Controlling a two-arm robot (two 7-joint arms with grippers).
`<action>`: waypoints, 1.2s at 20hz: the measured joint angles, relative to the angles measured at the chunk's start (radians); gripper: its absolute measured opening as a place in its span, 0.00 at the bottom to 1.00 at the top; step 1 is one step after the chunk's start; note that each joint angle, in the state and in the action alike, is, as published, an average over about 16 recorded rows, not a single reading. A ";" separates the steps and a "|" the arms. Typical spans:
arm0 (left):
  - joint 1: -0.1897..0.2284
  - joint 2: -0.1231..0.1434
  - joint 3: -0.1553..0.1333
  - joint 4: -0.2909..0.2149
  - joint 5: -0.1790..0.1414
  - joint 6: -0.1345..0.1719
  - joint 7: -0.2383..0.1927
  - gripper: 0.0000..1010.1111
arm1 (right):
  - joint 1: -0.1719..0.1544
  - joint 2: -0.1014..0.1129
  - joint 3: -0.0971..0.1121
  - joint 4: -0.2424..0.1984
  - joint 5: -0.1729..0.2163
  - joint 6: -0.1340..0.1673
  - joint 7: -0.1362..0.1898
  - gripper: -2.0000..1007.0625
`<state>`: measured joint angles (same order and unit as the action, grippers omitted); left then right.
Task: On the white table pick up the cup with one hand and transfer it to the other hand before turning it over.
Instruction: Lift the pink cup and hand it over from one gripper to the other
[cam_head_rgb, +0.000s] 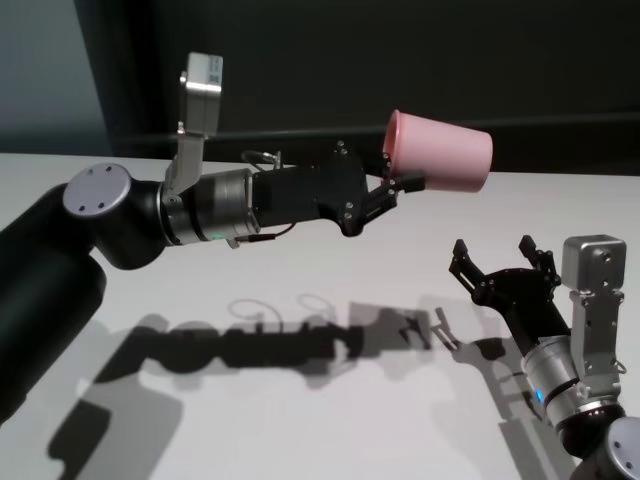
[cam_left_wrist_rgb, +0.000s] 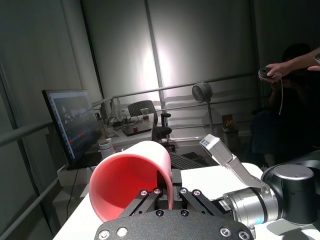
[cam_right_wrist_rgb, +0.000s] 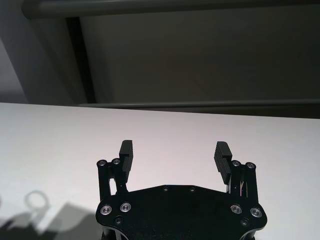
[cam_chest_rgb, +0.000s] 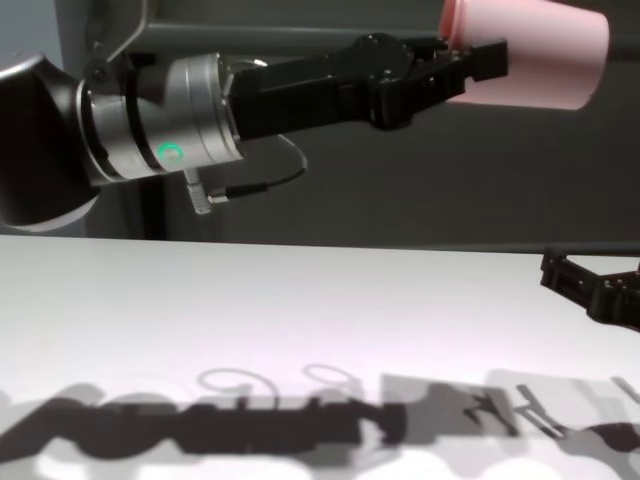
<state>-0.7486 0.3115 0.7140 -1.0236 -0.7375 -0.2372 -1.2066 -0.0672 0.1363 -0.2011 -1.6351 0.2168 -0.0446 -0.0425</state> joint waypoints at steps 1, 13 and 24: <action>0.000 0.000 0.000 0.000 0.000 0.000 0.000 0.05 | -0.002 -0.002 0.009 -0.001 0.006 0.000 0.002 0.99; 0.000 0.000 0.000 0.000 0.000 0.001 0.000 0.05 | -0.030 -0.055 0.166 -0.041 0.189 0.029 0.053 0.99; 0.000 0.000 0.000 0.000 0.000 0.001 0.000 0.05 | -0.033 -0.107 0.271 -0.066 0.455 0.118 0.118 0.99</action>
<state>-0.7483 0.3117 0.7140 -1.0238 -0.7379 -0.2363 -1.2065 -0.1002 0.0298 0.0704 -1.7010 0.6722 0.0737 0.0751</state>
